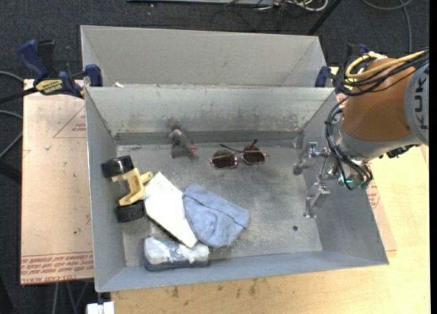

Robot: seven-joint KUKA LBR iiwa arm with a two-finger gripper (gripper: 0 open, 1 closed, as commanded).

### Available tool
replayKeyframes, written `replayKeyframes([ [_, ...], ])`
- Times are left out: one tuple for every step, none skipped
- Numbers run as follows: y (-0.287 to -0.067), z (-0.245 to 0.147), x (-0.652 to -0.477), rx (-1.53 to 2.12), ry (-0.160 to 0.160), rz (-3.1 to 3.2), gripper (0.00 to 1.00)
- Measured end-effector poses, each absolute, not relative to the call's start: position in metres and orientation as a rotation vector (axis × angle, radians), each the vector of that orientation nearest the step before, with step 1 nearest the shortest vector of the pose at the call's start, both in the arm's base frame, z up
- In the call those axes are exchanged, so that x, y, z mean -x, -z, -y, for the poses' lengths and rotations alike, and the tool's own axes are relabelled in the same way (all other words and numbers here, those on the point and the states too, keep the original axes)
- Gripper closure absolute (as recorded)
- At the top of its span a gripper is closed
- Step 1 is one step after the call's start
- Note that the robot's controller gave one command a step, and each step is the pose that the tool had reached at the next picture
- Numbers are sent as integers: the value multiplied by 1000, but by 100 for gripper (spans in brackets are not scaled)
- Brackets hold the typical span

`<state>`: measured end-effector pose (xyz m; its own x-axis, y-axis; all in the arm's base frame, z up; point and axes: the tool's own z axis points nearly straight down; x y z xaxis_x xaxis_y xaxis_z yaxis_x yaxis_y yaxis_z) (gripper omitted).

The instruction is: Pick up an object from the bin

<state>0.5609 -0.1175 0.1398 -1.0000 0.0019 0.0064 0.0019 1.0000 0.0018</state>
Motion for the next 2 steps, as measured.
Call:
replayKeyframes([
  [-144, 117, -563, 0, 1, 3143, 0],
  [-97, 52, -612, -115, -1, 3148, 0],
])
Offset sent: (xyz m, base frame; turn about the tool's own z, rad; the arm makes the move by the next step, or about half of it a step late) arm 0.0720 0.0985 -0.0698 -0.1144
